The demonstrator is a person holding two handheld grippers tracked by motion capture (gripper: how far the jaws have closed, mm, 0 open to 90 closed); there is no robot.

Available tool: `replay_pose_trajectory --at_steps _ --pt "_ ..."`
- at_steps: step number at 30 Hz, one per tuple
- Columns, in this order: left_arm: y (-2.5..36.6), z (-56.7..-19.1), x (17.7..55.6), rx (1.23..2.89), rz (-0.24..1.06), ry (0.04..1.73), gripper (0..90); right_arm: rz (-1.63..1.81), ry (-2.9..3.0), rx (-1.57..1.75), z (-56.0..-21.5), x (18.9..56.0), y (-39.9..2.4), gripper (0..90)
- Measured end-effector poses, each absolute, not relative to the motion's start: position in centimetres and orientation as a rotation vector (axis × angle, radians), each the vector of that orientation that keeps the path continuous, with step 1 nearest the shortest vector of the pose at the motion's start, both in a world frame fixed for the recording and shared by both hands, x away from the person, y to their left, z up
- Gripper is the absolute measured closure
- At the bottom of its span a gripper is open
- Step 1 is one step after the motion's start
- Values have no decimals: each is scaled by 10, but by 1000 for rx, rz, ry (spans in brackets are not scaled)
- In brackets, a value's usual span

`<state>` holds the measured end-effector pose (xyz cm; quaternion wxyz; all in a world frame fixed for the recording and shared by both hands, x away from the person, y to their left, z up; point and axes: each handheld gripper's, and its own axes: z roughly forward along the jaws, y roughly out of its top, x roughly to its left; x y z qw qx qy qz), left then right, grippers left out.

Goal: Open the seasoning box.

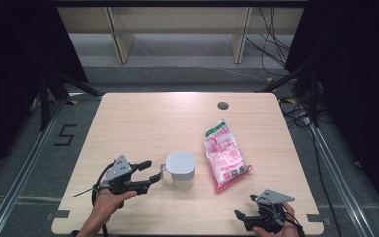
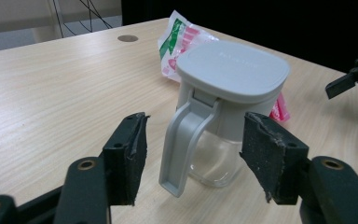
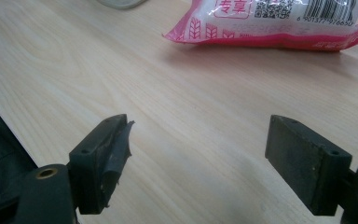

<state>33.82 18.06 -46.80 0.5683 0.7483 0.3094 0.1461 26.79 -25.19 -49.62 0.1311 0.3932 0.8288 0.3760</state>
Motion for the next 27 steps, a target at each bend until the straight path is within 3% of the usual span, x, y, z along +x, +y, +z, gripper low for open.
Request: replay_pose_trajectory --at_steps 2,8,11,27 --pt "181 -466 338 1761 341 718 474 1095 2416 1129 -496 270 -253 224" --pt "182 -463 335 1757 378 699 776 1084 2416 1123 -496 270 -249 219" --pt "179 -460 336 1759 384 670 847 1102 2417 1140 -495 270 -249 218" --pt "155 -446 357 1772 360 653 891 1104 2412 1128 -493 271 -242 217"
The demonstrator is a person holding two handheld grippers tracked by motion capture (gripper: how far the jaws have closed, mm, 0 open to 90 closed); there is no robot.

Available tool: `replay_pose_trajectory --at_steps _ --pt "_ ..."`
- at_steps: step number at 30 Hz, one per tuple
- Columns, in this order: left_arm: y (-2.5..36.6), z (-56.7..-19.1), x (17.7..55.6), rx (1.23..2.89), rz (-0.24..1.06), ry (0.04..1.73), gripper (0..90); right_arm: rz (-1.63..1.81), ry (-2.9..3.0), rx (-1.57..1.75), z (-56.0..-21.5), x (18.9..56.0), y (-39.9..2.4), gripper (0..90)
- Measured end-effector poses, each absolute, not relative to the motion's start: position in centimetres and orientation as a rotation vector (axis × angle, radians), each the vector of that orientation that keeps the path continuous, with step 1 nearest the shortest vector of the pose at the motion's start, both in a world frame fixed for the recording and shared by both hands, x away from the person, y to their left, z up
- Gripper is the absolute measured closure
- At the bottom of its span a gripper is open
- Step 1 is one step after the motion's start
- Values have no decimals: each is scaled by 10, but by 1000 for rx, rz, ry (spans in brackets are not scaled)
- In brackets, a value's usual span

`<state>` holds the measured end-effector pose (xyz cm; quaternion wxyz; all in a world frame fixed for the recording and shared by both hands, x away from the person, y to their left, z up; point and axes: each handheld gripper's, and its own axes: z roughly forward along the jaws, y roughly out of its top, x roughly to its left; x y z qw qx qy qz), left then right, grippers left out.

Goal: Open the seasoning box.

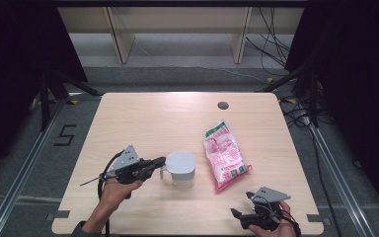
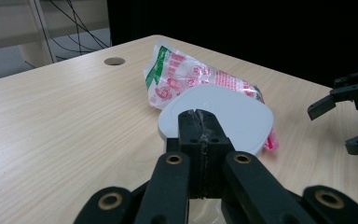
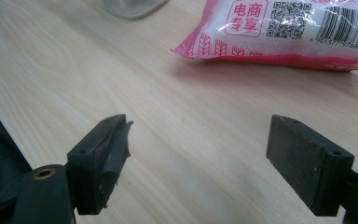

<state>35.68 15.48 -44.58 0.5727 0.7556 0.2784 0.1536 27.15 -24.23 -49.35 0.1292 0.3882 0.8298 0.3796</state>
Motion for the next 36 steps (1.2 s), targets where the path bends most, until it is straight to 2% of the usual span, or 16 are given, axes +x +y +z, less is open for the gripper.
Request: replay_pose_trajectory --at_steps 10,15,17,18,19,23,25,30,36 --pt "151 -451 362 1770 358 657 891 1114 2418 1091 -493 274 -240 216" --pt "153 -450 362 1788 370 649 891 1113 2393 1076 -491 274 -238 247" --pt "152 -451 362 1770 365 655 891 1127 2377 1053 -491 277 -236 232" --pt "153 -451 362 1772 374 655 890 1142 2354 1031 -489 280 -234 185" --pt "155 -451 364 1774 433 651 891 1164 2334 1039 -487 280 -232 176" --pt "152 -453 361 1754 345 672 891 1242 2311 988 -480 288 -220 194" --pt "152 -453 361 1753 345 674 890 1242 2313 883 -476 296 -213 250" --pt "153 -453 361 1755 346 673 891 1267 2326 751 -469 313 -190 502" --pt "154 -454 361 1751 343 679 890 1317 2313 765 -461 327 -174 680"
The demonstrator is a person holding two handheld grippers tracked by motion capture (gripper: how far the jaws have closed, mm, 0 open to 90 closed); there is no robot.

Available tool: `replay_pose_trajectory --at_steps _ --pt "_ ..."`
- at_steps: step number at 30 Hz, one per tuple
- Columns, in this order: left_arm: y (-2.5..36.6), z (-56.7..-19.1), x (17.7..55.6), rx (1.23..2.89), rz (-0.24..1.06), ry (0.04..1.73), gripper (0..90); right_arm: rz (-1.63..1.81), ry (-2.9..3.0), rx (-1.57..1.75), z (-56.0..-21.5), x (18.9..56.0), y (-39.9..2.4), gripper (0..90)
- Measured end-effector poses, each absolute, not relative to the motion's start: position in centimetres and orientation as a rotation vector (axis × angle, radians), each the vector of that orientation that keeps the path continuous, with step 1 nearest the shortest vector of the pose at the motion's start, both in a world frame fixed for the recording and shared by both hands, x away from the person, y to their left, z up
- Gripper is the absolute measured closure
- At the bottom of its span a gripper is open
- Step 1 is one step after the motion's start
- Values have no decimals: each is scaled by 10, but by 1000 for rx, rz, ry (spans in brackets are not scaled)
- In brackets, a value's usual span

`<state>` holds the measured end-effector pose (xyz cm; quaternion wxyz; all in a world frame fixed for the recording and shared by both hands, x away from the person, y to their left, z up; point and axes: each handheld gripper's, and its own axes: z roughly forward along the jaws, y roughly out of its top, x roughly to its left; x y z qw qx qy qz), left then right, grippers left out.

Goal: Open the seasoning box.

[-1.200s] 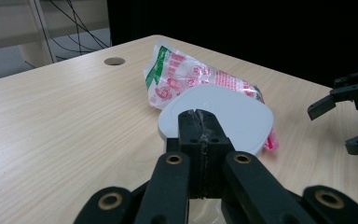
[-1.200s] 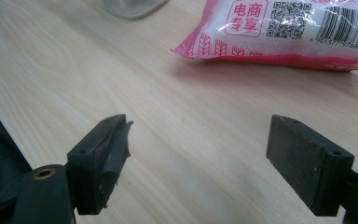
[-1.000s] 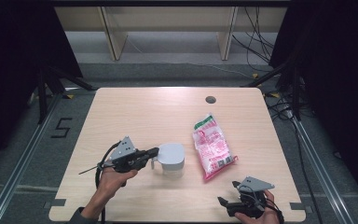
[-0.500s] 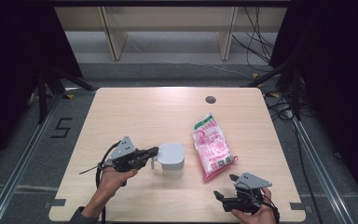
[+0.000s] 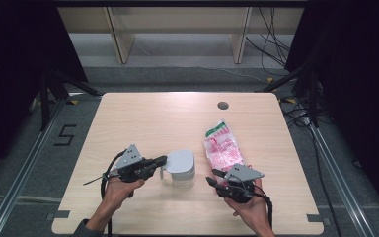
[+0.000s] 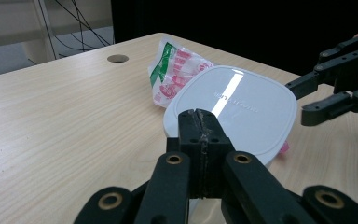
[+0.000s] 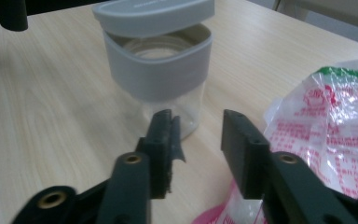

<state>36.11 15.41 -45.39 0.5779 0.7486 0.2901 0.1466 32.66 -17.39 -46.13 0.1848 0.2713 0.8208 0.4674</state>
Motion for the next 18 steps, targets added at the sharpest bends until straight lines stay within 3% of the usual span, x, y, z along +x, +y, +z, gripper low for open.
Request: replay_pose_trajectory --at_steps 1,3,7,9,18 --pt "154 -454 361 1751 343 679 890 1317 2313 765 -461 327 -174 680" --pt "154 -454 361 1750 344 679 890 1345 2298 717 -458 333 -169 765" --pt "154 -454 361 1750 343 677 890 1339 2340 692 -455 336 -163 777" --pt "154 -454 361 1751 347 677 890 1342 2332 634 -452 337 -157 900" --pt "155 -454 360 1750 348 675 889 1351 2304 622 -446 341 -149 900"
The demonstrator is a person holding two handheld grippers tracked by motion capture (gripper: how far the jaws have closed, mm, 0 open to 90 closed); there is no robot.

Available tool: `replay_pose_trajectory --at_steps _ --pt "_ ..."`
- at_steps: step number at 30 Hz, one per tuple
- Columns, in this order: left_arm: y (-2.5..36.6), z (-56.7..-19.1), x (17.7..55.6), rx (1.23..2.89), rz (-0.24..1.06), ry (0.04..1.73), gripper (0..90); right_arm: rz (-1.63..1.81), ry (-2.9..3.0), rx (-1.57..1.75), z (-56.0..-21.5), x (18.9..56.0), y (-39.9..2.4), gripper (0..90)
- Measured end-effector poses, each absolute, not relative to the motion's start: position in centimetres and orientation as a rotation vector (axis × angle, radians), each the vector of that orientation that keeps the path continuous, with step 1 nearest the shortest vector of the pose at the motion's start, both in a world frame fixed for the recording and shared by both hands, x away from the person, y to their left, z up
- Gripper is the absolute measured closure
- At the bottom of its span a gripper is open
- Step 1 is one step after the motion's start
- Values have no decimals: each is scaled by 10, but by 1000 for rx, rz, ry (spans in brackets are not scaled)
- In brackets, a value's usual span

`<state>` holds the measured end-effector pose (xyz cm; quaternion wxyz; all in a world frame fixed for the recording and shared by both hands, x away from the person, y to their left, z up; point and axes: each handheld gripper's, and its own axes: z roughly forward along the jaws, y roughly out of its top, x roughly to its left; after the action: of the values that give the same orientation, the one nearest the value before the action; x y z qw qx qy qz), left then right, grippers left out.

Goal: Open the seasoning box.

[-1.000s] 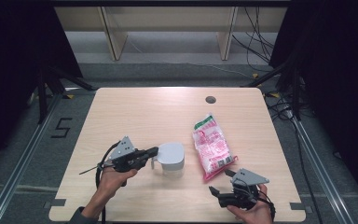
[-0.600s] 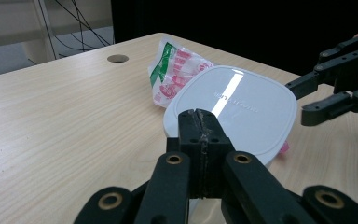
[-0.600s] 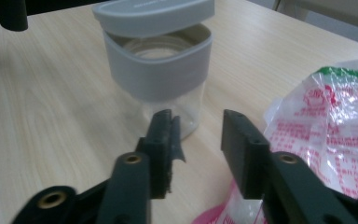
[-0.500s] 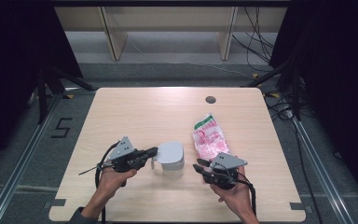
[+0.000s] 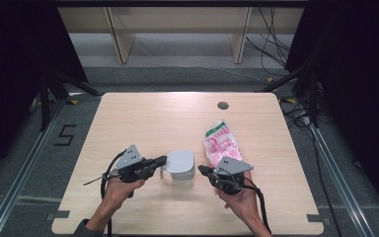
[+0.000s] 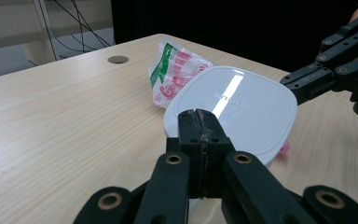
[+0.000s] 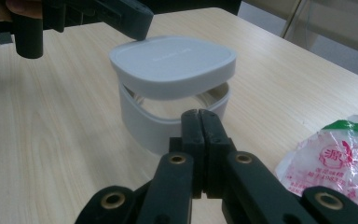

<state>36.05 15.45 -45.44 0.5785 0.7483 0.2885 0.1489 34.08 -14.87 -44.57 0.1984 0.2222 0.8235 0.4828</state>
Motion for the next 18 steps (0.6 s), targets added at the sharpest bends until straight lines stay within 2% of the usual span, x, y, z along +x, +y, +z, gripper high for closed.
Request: replay_pose_trajectory --at_steps 12,18 --pt "155 -455 359 1744 347 684 888 1333 2350 594 -444 346 -135 900" --pt "157 -455 359 1739 335 699 835 1325 2344 557 -438 345 -130 900"
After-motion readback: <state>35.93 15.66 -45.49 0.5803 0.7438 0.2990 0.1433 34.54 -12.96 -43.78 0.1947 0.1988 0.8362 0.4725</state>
